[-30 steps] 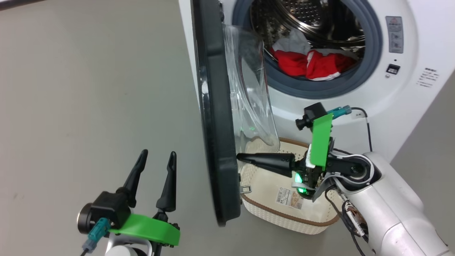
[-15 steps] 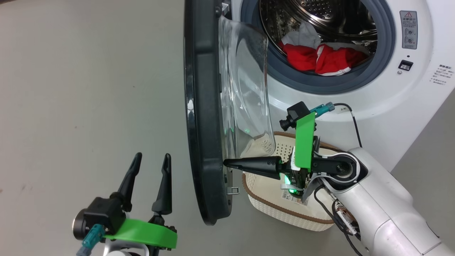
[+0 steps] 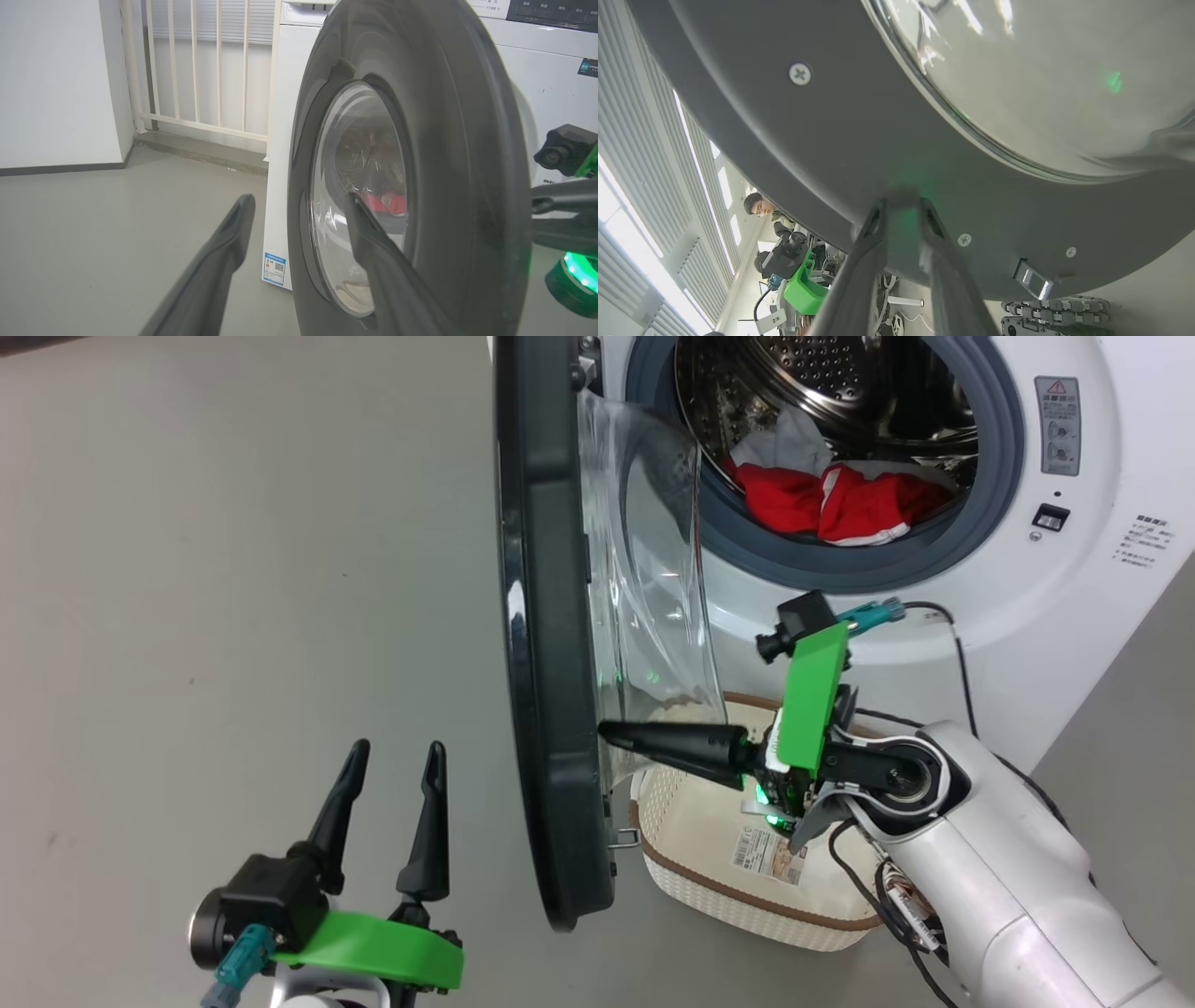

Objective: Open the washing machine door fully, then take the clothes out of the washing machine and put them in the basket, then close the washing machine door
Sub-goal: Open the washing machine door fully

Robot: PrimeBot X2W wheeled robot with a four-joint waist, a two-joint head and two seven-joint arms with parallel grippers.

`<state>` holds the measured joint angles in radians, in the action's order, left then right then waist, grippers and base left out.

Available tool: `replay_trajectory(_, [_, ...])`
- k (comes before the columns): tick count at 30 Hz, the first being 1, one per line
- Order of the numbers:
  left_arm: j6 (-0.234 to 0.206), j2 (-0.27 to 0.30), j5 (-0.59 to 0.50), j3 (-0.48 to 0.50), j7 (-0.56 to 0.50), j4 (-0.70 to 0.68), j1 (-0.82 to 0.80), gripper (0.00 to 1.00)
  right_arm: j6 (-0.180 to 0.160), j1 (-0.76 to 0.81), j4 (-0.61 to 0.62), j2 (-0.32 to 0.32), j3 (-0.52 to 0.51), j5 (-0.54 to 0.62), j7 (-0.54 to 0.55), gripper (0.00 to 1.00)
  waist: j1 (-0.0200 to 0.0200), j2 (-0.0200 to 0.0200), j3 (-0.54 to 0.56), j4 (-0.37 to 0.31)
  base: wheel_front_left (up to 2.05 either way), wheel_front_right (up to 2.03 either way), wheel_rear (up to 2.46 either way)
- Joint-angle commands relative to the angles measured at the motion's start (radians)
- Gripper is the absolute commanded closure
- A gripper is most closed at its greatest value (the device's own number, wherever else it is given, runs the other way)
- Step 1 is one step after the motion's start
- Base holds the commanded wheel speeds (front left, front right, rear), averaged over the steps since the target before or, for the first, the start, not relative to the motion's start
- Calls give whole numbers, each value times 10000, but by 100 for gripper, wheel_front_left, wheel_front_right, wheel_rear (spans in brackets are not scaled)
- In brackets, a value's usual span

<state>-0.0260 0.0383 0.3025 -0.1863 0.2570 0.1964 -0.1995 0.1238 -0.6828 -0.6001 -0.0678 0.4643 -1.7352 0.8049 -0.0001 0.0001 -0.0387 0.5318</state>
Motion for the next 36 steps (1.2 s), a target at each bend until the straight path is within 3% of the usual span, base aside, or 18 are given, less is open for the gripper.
replay_trajectory(1, [45,120,-9,392,48,-182,-30,0,69,35,378,126,-125,165,-226,0,1,-1,56,-31,0,0,0])
replay_trajectory(7, [136,120,-87,477,48,-26,-8,0,69,613,1116,-226,-458,1137,-1248,0,1,-1,152,-81,0,0,0])
replay_trajectory(10, [190,120,-125,529,48,42,-8,0,69,1039,1780,-526,-504,1951,-2272,0,1,-1,168,-99,0,0,0])
replay_trajectory(16, [291,120,-285,599,48,142,-90,0,69,1776,2432,-1542,181,4559,-5809,0,1,-1,114,-99,0,0,0])
replay_trajectory(17, [307,120,-327,640,48,172,-111,0,69,1887,2013,-1809,471,5419,-7186,0,1,-1,133,-107,0,0,0])
replay_trajectory(22, [331,120,-383,759,48,204,-113,0,69,1979,546,-1994,846,6900,-10012,0,1,-1,201,-135,0,0,0])
replay_trajectory(27, [377,120,-462,844,48,160,-40,0,69,1903,-705,-1893,-124,8982,-10653,0,1,-1,250,-189,0,0,0])
replay_trajectory(32, [411,120,-481,924,48,78,-13,0,69,2729,37,-1256,-2258,11846,-10662,0,1,-1,218,-228,0,0,0])
replay_trajectory(36, [413,120,-483,961,48,-23,-21,0,69,3457,879,-685,-3287,13429,-10664,0,1,-1,146,-258,0,0,0])
